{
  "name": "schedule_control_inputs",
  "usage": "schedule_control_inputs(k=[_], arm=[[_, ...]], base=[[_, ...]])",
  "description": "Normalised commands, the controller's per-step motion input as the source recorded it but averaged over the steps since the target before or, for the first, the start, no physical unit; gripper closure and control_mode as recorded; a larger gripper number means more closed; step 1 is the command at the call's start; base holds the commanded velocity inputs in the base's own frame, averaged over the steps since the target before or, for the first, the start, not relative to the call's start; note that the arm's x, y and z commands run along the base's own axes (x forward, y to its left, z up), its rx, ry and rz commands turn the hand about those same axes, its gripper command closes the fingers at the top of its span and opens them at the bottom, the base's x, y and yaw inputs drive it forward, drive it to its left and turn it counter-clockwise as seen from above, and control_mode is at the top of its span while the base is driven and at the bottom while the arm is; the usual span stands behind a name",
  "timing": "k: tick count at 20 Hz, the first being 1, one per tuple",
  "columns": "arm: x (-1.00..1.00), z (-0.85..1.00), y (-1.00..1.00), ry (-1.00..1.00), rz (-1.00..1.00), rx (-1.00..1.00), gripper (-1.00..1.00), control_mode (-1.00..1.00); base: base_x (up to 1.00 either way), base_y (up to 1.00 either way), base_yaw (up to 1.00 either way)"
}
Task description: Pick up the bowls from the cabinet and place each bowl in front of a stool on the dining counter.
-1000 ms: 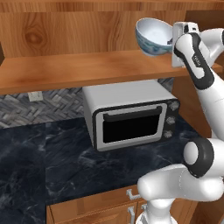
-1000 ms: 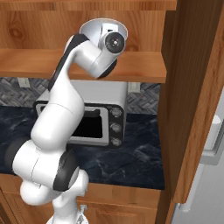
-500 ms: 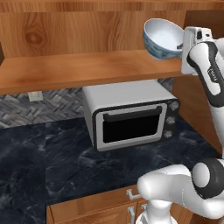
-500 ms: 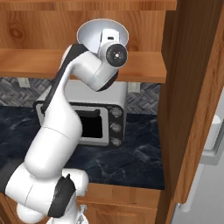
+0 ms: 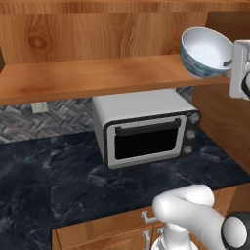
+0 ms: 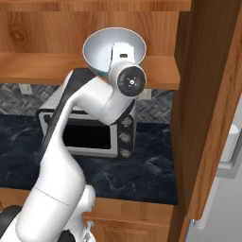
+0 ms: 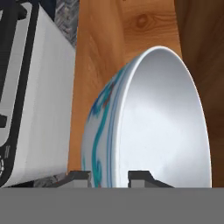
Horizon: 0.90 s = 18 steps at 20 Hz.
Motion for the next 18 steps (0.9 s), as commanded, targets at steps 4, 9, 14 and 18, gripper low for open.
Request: schedule_control_inputs(k=[4, 9, 14, 18], arm=[[-1.0, 0.0, -0.34, 0.09, 0.0, -0.04, 1.0, -1.0], [-1.0, 0.0, -0.26, 0.16, 0.0, -0.03, 1.0, -1.0], [-1.0, -0.04, -0.15, 0.18, 0.0, -0.03, 1.0, -1.0], [-1.0, -0.17, -0.01, 0.21, 0.07, -0.07, 1.0, -1.0]], base=[[0.0, 0.0, 0.0], [0.0, 0.0, 0.0], [0.0, 0.0, 0.0], [0.0, 0.0, 0.0]])
